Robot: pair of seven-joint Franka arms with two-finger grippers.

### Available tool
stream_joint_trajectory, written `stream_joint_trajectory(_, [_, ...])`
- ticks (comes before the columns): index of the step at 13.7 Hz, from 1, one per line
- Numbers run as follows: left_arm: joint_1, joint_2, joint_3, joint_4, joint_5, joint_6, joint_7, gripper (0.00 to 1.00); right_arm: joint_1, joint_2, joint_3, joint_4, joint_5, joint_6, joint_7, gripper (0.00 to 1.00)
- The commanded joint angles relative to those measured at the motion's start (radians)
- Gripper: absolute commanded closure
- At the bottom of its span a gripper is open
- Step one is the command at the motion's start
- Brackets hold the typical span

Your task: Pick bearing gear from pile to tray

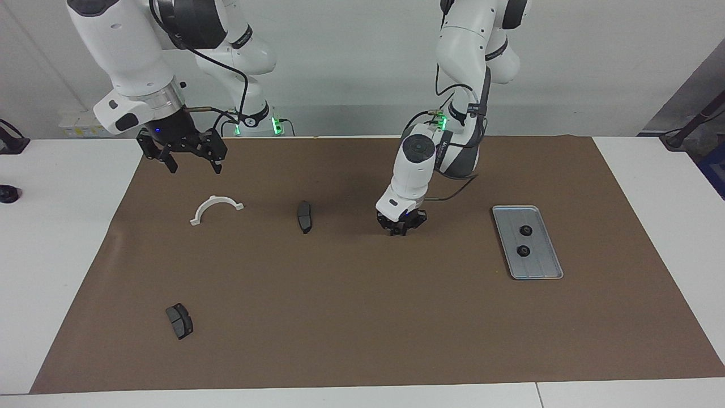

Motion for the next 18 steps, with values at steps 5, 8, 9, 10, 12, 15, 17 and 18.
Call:
stream_joint_trajectory(5, [-0.005,-0.024,0.005,-0.036,0.014,0.002,0.002,0.91,-0.010,-0.011,0.005,-0.017,0.022,0.009,-0.023,0.00])
stream_joint_trajectory(8, [0.013,-0.017,0.014,0.024,0.014,-0.047,0.004,0.93,-0.010,-0.011,0.004,-0.017,0.022,0.009,-0.023,0.00])
stream_joint_trajectory(9, [0.046,-0.015,0.014,0.058,0.014,-0.070,0.004,0.93,-0.010,-0.011,0.004,-0.017,0.022,0.010,-0.023,0.00])
stream_joint_trajectory(10, [0.076,-0.012,0.013,0.094,0.014,-0.091,0.005,0.93,-0.010,-0.011,0.004,-0.017,0.022,0.009,-0.023,0.00])
stream_joint_trajectory(12, [0.154,-0.003,0.013,0.156,0.014,-0.130,0.016,0.93,-0.010,-0.011,0.004,-0.017,0.022,0.009,-0.023,0.00])
stream_joint_trajectory(15, [0.287,-0.027,0.013,0.173,0.013,-0.188,0.144,0.94,-0.010,-0.011,0.004,-0.017,0.022,0.009,-0.023,0.00])
stream_joint_trajectory(17, [0.372,-0.055,0.013,0.165,0.011,-0.248,0.273,0.94,-0.010,-0.011,0.004,-0.017,0.022,0.009,-0.023,0.00])
stream_joint_trajectory(18, [0.410,-0.068,0.014,0.153,0.011,-0.275,0.356,0.94,-0.010,-0.011,0.004,-0.017,0.022,0.010,-0.023,0.00])
